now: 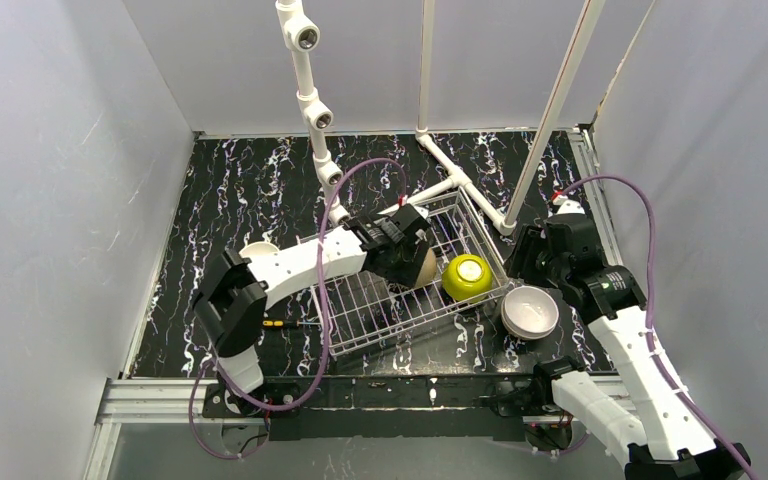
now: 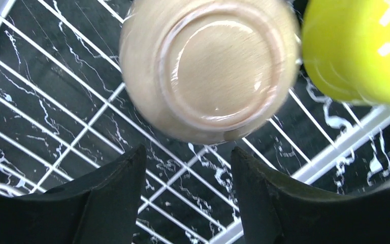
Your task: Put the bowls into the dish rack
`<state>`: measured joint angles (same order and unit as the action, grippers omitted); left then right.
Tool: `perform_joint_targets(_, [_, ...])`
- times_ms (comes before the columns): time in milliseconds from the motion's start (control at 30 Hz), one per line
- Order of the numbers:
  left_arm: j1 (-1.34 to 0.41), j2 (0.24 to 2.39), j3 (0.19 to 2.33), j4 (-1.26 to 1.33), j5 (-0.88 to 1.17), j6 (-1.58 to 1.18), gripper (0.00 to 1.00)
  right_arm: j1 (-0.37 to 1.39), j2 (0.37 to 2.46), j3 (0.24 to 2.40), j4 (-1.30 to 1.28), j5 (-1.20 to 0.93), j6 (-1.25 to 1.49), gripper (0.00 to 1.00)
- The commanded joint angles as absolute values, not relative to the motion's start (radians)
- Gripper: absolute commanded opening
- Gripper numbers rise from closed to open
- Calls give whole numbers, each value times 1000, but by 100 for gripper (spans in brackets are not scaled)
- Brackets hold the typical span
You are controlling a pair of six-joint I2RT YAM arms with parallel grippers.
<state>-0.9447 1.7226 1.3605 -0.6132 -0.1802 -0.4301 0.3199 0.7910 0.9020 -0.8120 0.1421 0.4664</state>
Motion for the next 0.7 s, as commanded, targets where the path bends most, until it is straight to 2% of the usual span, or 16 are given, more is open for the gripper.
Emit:
perform_joint_targets(0, [-901,1781,1382,-550,-224,-476,58,316,778,896,-792,133,457,60])
perform_joint_targets(433, [-886,1852,1470,-421,-232,-368,57,315,782,874,-779,129,457,60])
perform_joint_targets(667, [-886,1916,1531,-366,-236,-278,47,316,785,879,-786,137,452,59])
